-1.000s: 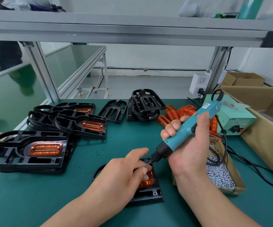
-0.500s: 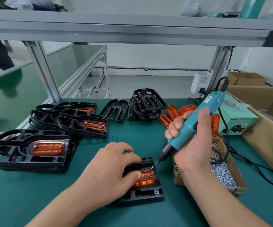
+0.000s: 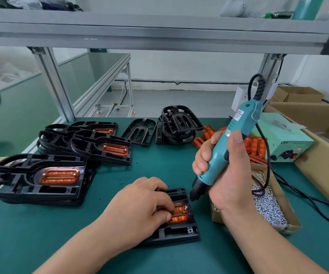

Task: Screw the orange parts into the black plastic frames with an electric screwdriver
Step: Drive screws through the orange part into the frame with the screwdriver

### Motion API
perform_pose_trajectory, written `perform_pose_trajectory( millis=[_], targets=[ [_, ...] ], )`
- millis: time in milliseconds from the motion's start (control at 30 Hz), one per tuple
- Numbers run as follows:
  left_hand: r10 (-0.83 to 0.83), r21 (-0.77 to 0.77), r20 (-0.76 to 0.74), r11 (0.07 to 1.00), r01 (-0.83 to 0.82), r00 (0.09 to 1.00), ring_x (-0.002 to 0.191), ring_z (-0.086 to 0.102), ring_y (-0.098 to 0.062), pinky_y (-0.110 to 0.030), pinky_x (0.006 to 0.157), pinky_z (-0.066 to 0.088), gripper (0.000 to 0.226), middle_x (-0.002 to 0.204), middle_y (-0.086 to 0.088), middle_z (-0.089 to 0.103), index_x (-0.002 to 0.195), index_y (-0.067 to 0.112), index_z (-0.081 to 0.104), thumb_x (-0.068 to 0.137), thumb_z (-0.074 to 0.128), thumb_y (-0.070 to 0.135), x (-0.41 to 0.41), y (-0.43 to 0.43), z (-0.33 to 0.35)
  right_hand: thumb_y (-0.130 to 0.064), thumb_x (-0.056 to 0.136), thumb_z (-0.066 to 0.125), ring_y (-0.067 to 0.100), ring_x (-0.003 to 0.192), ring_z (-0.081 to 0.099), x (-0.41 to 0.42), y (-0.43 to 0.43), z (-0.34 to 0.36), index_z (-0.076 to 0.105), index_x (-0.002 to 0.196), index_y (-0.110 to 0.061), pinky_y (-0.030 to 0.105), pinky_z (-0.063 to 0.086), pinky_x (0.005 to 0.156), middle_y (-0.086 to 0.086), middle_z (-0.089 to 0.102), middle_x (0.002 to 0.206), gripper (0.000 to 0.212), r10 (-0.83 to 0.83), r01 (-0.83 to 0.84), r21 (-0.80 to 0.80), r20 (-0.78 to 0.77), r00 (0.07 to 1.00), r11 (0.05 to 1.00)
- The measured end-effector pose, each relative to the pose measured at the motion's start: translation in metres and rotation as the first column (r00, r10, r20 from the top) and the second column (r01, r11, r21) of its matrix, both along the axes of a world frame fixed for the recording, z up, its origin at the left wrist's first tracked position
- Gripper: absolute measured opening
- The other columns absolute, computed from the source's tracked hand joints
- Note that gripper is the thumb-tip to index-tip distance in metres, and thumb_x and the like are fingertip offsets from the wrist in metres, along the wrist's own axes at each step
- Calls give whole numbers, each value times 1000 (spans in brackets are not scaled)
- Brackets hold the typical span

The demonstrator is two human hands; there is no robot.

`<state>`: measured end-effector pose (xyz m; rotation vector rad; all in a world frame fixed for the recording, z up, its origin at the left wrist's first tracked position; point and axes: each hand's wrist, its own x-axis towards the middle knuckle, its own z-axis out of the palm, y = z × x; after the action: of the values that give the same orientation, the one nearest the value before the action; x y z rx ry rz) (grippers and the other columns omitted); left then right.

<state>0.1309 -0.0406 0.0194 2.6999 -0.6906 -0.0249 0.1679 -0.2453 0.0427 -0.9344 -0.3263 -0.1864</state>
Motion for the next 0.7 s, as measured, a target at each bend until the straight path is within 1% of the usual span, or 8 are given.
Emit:
perform_pose_trajectory(
  millis=[133,300,400,500,600,700],
  targets=[
    [5,4,-4,1000,-5,1000,126,39,3,-26,104,39,21,136,30,46,115,48,70,96,62,54,0,0,-1,-68,80,82,20,51,45,-1,3,-1,53,96,-14,30,41,53,8,48,71,63,16,-16,-31,15,1000,999],
    [-3,7,0,1000,3,1000,124,39,3,-25,102,39,22,134,30,46,115,47,71,96,62,54,1,0,-3,-67,84,81,20,53,47,-2,6,0,54,97,-14,30,42,53,8,50,72,61,62,-56,-102,59,996,993],
    [-8,4,6,1000,8,1000,122,40,2,-26,101,40,22,133,29,46,115,47,71,95,63,54,3,0,-4,-66,91,75,21,54,49,-3,9,1,53,95,-13,31,43,55,8,53,74,57,108,-83,-199,121,987,976],
    [-5,-4,-1,1000,5,1000,123,40,1,-28,101,41,22,134,29,46,115,48,71,94,64,54,3,0,-4,-64,97,70,27,56,48,-3,13,0,48,98,-3,35,44,59,14,50,76,65,141,-84,-323,156,978,943],
    [-5,-4,-6,1000,5,1000,125,40,1,-30,102,42,23,135,28,46,115,48,71,94,64,54,3,0,-3,-63,99,68,31,57,47,-2,18,-3,50,98,-5,36,43,60,18,47,79,61,153,-74,-392,172,973,917],
    [1,6,-5,1000,-1,1000,125,40,1,-30,100,43,24,135,29,46,116,48,70,94,64,54,3,-1,-3,-63,98,69,31,58,47,-3,23,-4,54,101,-12,37,44,62,19,48,76,53,178,-96,-409,168,970,907]
  ],
)
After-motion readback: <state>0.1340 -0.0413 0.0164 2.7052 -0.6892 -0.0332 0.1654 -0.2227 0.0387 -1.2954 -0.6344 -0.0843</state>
